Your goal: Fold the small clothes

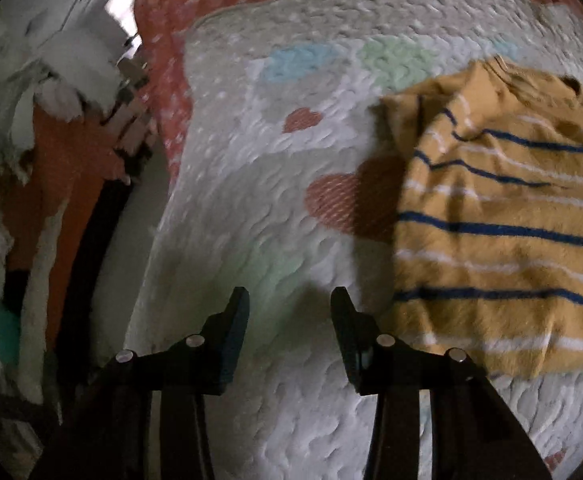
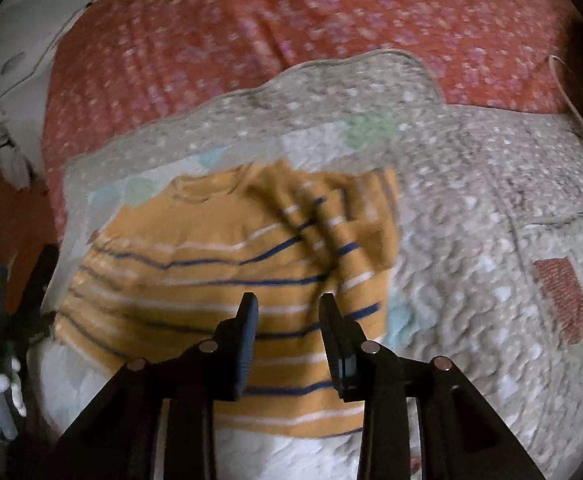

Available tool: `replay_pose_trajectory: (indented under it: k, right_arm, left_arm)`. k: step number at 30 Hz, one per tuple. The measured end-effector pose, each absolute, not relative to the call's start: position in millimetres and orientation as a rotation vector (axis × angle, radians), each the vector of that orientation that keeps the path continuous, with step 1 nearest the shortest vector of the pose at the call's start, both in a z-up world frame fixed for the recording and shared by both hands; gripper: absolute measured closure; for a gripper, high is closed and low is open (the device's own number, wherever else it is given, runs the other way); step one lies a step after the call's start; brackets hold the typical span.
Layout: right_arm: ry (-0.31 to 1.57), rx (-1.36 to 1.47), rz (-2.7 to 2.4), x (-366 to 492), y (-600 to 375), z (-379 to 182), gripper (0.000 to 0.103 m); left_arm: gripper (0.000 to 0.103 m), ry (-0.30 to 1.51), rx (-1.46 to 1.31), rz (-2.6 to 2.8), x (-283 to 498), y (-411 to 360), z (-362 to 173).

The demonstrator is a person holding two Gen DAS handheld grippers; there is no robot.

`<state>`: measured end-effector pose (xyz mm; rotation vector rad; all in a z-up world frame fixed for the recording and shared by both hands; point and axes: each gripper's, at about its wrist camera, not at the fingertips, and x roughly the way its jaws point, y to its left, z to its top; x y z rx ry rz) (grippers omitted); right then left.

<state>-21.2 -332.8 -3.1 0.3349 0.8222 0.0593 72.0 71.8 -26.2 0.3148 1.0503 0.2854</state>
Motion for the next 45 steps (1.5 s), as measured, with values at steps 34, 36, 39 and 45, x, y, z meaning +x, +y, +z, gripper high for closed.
replay_pose_trajectory:
  k: [34, 36, 39, 45]
  right_arm:
    - [1.191, 0.465, 0.515, 164, -142, -2, 0.050]
    - [1.244, 0.459, 0.504, 184, -120, -15, 0.050]
    - [1.298, 0.400, 0.454, 214, -85, -27, 0.049]
    - [1.373, 0.204, 0.418, 253, -30, -35, 0.025]
  left_arm:
    - [0.025, 1.116, -0.411, -0.089, 69, 105, -35]
    - [0.025, 1.120, -0.408, -0.103, 67, 102, -35]
    - [0.024, 1.140, -0.462, -0.142, 65, 105, -36]
    - [0.032, 1.171, -0.503, -0.167, 68, 104, -38]
